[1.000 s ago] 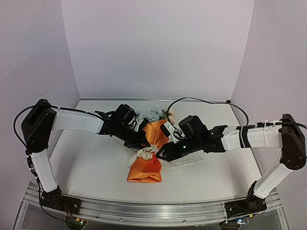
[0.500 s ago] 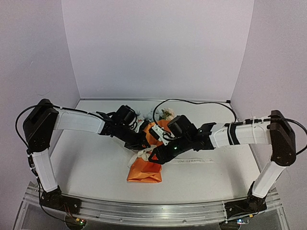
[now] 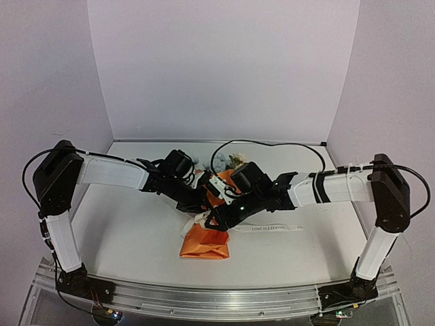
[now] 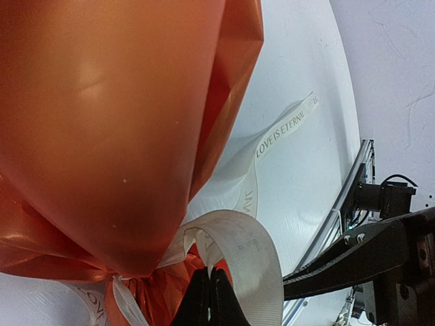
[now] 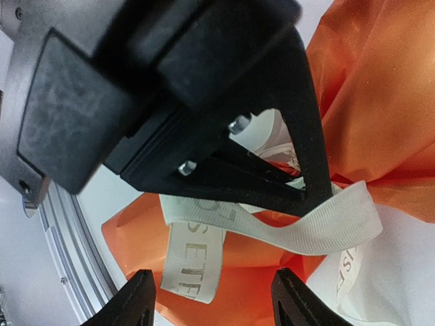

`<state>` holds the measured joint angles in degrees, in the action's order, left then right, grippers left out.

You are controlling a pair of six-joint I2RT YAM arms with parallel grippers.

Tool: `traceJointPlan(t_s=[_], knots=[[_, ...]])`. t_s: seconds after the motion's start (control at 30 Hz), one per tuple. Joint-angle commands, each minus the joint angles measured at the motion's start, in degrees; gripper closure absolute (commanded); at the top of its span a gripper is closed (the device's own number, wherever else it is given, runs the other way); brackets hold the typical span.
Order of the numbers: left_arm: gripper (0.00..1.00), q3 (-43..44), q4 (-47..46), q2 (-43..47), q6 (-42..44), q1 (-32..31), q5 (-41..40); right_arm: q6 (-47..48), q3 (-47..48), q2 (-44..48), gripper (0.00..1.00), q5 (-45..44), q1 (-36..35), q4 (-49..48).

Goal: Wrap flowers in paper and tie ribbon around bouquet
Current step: Tie the half-tied ribbon around the folded bouquet.

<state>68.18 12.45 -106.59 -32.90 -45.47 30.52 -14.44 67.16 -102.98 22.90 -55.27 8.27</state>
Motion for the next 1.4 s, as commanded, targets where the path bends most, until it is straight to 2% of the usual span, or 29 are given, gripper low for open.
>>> traceJointPlan(t_s=[0.0,0.13,0.53,0.93,1.37], knots=[[1.00,-0.27,-2.08,0.52,1.12,0.03,1.34,-0.01,3.64,-1.66,0.42,1.66,0.05,0.35],[1.00,-0.44,-2.21,0.73,1.22,0.03,1.04,-0.33,4.17,-2.38,0.52,1.37,0.05,0.44],[1.00,-2.46,-3.45,2.57,1.32,0.27,-1.30,-0.33,1.57,0.29,0.99,1.06,0.03,2.07],[1.00,-7.05,-5.99,9.01,2.82,1.34,-7.95,3.52,-2.99,6.67,1.00,-8.85,0.08,7.90],[1.00,-13.08,-6.46,13.59,3.22,3.05,-12.24,2.56,-2.12,5.70,1.00,-14.35,1.75,12.02]])
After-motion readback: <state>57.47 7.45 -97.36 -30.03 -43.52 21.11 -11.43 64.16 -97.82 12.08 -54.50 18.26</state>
